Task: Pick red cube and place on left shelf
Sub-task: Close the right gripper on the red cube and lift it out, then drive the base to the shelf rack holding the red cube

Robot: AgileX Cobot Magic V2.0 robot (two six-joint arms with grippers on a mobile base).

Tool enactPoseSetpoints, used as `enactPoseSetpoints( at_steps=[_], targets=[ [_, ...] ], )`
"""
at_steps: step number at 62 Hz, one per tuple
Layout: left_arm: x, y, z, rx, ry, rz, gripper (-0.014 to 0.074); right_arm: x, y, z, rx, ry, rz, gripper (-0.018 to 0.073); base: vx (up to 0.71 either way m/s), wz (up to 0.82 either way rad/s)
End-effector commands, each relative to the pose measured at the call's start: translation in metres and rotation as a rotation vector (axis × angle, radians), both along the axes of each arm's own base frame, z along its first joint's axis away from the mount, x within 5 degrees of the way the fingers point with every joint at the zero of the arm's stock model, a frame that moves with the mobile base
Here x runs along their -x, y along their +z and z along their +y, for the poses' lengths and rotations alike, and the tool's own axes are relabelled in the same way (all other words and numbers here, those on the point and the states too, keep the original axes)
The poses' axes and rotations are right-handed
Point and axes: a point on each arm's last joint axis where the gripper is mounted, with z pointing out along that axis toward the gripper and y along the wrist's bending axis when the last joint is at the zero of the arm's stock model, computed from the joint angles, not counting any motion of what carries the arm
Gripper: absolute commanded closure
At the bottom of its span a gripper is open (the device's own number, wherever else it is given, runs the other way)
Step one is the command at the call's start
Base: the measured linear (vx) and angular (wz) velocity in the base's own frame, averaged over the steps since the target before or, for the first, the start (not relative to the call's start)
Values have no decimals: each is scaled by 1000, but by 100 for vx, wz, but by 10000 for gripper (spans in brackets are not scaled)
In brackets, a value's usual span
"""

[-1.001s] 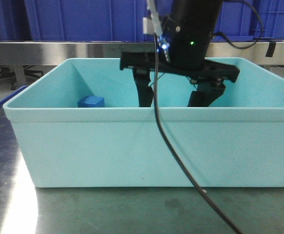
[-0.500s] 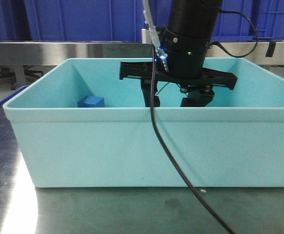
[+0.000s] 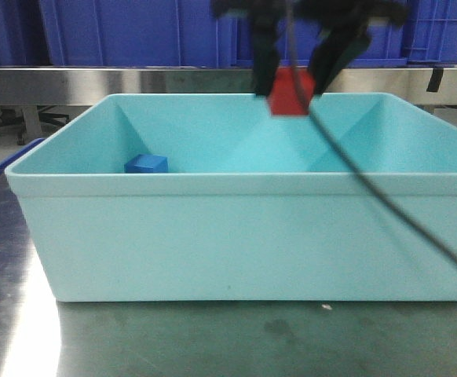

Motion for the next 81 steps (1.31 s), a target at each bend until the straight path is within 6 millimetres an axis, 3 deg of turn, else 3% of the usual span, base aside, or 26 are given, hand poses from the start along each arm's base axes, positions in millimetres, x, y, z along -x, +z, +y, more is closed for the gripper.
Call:
enactPoseSetpoints(
  at_steps=[1, 9, 16, 52, 62, 72, 81],
  targets=[
    [0, 0, 0, 13, 4, -67, 506, 19, 47, -22, 36, 14, -189, 487, 0, 0],
    [0, 0, 0, 13, 4, -67, 506, 45, 60, -45, 86, 19, -276, 487, 0, 0],
    [0, 0, 0, 13, 4, -67, 506, 70, 59, -63, 104, 34, -330, 487, 0, 0],
    [0, 0, 0, 13, 4, -67, 506, 202, 16, -136, -66, 141, -666, 487, 0, 0],
    [0, 0, 0, 13, 4, -67, 506, 229, 4, -150, -113, 151, -758, 487, 0, 0],
    [0, 0, 0, 13, 4, -67, 506, 252, 3, -163, -175, 149, -872, 487, 0, 0],
    [0, 0, 0, 13, 4, -67, 506, 259, 3, -168, -188, 144, -899, 487, 0, 0]
  ],
)
